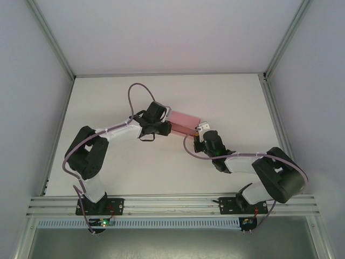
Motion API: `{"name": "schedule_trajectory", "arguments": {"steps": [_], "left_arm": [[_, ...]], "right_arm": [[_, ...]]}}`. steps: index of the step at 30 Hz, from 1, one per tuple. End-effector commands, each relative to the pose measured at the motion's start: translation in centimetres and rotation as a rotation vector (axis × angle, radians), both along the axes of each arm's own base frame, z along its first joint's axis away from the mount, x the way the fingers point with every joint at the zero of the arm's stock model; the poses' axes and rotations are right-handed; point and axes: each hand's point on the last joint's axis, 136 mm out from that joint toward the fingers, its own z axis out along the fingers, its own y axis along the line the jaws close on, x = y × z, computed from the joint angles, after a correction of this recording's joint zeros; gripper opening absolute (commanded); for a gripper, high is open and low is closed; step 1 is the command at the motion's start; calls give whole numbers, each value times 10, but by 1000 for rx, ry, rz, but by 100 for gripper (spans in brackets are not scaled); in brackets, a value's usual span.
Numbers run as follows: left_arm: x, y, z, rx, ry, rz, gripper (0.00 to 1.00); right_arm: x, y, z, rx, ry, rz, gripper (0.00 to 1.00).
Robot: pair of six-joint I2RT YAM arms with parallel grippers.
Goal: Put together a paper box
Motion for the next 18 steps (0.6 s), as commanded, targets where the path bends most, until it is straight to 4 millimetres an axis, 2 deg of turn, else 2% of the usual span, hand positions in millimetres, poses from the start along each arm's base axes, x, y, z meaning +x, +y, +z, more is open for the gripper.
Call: {"name": "schedule_trajectory", "arguments": {"steps": [1,2,3,5,7,10,12,14,16,18], "left_arm": [[-9,5,40,-13,-14,-22,65],[-15,4,47,-19,-10,-50,85],[-24,3,54,-19,-6,-97,100],[-34,8,65,2,-8,-146,100],[-34,18,75,17,-18,-107,100],[-14,32,86,-38,-40,62,100],[4,35,80,-104,7,131,100],[21,35,64,-141,95,163,100],[36,26,50,-211,176,166,94],[47,8,37,-336,273,138,82]], "right_arm": [[1,-11,4,-56,-34,-27,0],[0,-12,3,-66,-31,-24,0],[1,-12,2,-66,-29,-26,0],[0,-10,0,-66,-27,-14,0],[1,-9,-4,-70,-13,-15,0],[0,-7,-6,-71,-7,-3,0],[0,-7,-7,-72,-14,-2,0],[0,-5,-7,-75,-14,9,0],[0,-2,-6,-76,-19,27,0],[0,-1,-7,-79,-19,31,0]]}}
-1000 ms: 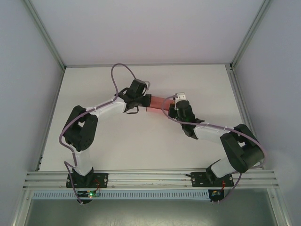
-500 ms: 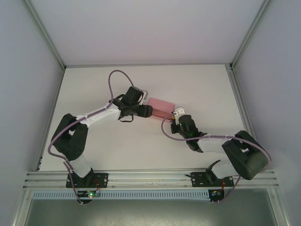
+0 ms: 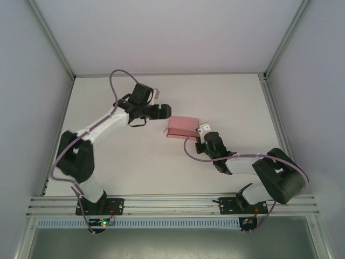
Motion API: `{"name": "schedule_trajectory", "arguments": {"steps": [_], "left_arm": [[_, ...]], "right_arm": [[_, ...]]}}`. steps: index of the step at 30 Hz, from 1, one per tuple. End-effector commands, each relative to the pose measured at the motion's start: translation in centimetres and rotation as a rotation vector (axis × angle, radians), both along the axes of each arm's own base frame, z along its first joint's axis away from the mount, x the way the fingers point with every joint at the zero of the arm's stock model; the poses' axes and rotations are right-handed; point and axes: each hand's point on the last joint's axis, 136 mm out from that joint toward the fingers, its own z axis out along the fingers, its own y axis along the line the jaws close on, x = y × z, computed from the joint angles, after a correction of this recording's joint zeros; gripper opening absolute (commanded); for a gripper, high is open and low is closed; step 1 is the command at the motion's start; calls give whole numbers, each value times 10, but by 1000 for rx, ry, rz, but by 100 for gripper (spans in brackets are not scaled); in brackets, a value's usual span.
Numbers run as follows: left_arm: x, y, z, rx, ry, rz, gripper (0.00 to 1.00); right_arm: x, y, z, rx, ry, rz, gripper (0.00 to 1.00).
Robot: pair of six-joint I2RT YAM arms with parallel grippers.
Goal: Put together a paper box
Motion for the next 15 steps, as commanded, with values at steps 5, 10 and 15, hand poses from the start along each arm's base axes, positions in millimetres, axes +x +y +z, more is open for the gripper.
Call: {"name": "schedule_trajectory", "arguments": {"steps": [5,10,15], "left_arm": [[6,-30,-55,-200,282,-69,70],[-10,-28,-82,-200,328,-86,57],[-20,-21,-109,-166,390,-61,38]], "right_arm": [[-1,5,-3,-19,-3,31,0],[-1,10,-8,-24,18,60,0],[-14,22,-5,14,73,131,20]]}}
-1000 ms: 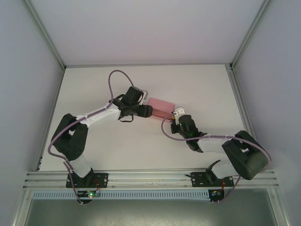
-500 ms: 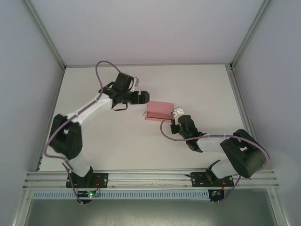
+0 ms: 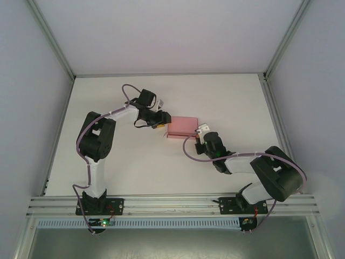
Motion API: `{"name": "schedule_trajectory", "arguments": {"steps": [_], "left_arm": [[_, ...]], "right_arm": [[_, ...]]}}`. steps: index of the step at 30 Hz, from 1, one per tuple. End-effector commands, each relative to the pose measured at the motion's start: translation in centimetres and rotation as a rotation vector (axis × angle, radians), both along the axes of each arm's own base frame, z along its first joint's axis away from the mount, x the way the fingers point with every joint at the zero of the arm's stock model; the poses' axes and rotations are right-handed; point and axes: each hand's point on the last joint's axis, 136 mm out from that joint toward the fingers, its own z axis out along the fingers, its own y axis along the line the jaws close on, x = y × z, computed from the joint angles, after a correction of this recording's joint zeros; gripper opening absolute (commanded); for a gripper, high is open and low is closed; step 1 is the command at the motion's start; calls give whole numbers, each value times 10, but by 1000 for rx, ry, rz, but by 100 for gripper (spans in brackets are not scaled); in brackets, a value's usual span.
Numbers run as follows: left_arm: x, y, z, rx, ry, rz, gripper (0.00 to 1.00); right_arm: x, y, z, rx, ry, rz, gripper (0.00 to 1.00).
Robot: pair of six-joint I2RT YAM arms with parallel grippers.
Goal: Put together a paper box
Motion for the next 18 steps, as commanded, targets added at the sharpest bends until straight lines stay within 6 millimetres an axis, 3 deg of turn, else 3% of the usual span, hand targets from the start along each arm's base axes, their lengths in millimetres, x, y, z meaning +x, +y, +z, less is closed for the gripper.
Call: {"name": "schedule_trajectory", "arguments": {"steps": [1,4,6,10,14,18], "left_arm": [[-20,6,-25,29,82,-15,37],[-23,9,-29,46,85,-15,36],[-24,11,-33,56,91,-11,31],[-26,10,-39,27,105,-3,24],[-27,15,-45,-1,134,16,19],[-31,23,-48,13,139,24,16]], "right_arm": [[-16,20,6,46,67,110,30],[-31,16,14,81,120,108,55],[-42,11,20,114,149,86,65],[-61,8,36,189,178,94,97],[-74,6,58,262,193,120,98],[-56,-18,81,367,194,-45,98]]}}
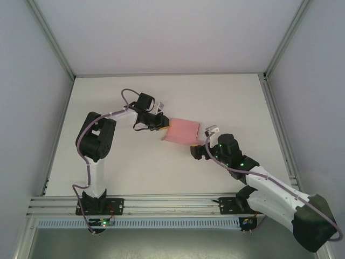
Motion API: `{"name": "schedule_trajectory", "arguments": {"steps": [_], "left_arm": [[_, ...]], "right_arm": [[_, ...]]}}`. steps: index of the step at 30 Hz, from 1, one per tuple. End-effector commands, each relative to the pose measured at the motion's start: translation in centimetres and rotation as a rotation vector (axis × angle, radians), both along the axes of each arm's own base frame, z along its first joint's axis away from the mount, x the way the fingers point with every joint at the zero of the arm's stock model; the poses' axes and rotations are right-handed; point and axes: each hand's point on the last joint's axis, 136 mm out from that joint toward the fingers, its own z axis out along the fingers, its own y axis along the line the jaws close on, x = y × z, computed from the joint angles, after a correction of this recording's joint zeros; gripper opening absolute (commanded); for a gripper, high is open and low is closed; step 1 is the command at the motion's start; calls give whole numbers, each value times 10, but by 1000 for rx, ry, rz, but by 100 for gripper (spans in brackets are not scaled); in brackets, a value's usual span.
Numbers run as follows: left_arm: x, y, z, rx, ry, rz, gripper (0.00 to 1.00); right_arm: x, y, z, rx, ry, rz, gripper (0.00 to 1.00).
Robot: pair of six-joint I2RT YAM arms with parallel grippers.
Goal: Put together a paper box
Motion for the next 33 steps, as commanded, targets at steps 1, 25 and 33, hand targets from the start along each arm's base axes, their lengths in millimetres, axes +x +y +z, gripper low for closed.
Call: {"name": "schedule_trajectory", "arguments": {"steps": [1,25,33], "left_arm": [[-23,26,-44,101,136,46,15],[-6,33,-25,-5,49,44,14],[12,28,-9,-11,-5,43,17]], "right_arm": [[10,-15,14,135,108,-134,98],[121,68,-10,527,624,-7,86],[117,81,7,524,634,101,80]]}}
